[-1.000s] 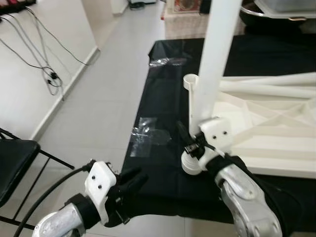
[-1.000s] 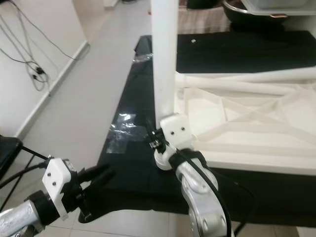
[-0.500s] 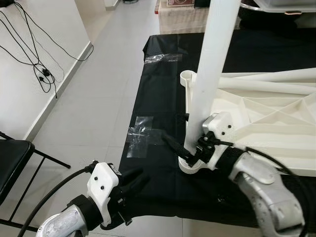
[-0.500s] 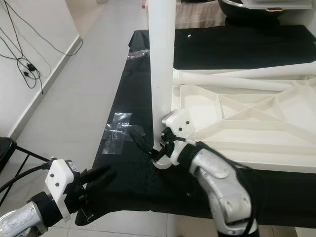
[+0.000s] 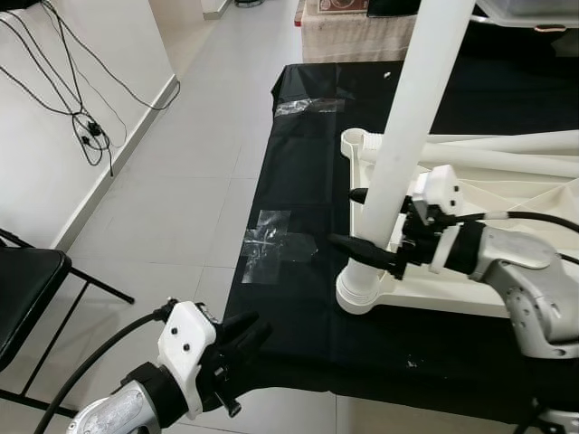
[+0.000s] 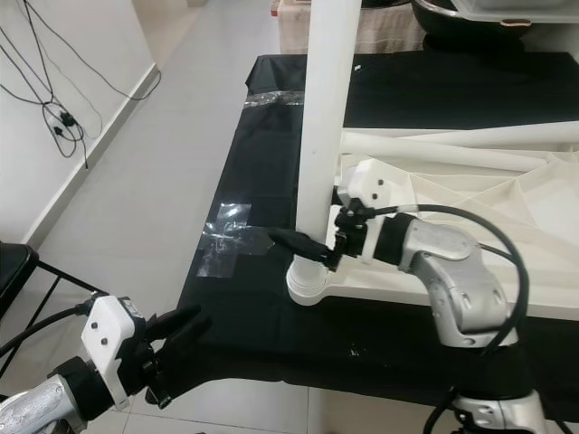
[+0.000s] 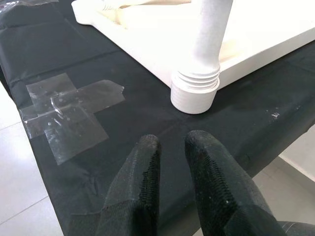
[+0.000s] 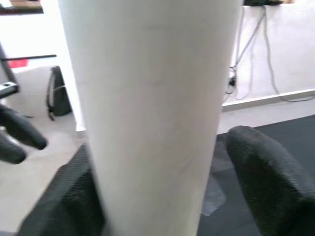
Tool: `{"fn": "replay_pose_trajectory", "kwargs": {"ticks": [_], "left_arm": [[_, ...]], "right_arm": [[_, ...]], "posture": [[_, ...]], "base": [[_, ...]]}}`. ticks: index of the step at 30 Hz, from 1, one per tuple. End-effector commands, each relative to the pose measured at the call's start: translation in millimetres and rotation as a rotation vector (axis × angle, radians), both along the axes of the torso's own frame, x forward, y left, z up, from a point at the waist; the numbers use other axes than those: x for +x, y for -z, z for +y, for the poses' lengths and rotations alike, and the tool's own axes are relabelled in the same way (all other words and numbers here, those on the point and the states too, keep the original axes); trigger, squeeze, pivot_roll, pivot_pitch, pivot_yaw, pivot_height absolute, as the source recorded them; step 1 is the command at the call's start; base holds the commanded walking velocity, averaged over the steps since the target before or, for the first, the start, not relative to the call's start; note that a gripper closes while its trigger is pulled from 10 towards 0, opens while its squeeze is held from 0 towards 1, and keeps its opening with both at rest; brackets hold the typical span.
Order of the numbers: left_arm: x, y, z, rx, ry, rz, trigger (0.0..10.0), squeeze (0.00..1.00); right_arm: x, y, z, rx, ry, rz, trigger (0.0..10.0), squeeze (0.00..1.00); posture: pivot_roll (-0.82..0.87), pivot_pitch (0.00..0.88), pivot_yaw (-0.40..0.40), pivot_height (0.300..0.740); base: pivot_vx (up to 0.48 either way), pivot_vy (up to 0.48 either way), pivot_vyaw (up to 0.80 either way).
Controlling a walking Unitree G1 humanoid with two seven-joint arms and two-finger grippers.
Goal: Building children table
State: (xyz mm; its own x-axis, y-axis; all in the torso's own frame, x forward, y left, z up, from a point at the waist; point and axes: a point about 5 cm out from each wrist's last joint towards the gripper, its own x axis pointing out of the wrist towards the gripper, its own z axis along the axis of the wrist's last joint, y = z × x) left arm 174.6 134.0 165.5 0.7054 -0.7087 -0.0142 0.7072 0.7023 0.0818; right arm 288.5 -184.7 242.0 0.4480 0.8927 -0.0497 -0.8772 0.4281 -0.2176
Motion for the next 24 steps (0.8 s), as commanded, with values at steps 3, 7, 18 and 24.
{"fn": "replay_pose_trajectory", "kwargs": {"ticks": [3, 7, 18, 24], "left_arm": [[-2.9, 1, 0.8, 0.011, -0.005, 0.009, 10.0, 0.00], [-2.8, 1, 0.9, 0.011, -0.004, 0.007, 10.0, 0.00], [-1.5, 2, 0.9, 0.008, 0.002, 0.009, 10.0, 0.00], [-1.4, 2, 1.9, 0.011, 0.004, 0.009, 10.0, 0.00]], "right_arm": [[-1.4, 0, -4.9, 0.017, -0.045, 0.014, 0.0, 0.00], [-5.0, 6, -5.7, 0.043, -0.055, 0.041, 0.0, 0.00], [-29.4, 42, 11.4, 0.110, 0.082, 0.113, 0.0, 0.00], [-20.6, 79, 13.0, -0.217, 0.780, -0.036, 0.0, 0.00]], "posture": [[0.09, 0.189, 0.045, 0.740], [0.08, 0.190, 0.050, 0.740], [0.06, 0.189, 0.052, 0.740], [0.06, 0.193, 0.053, 0.740]], "base": [[0.000, 0.000, 0.00], [0.000, 0.000, 0.00], [0.000, 0.000, 0.00], [0.000, 0.000, 0.00]]}}
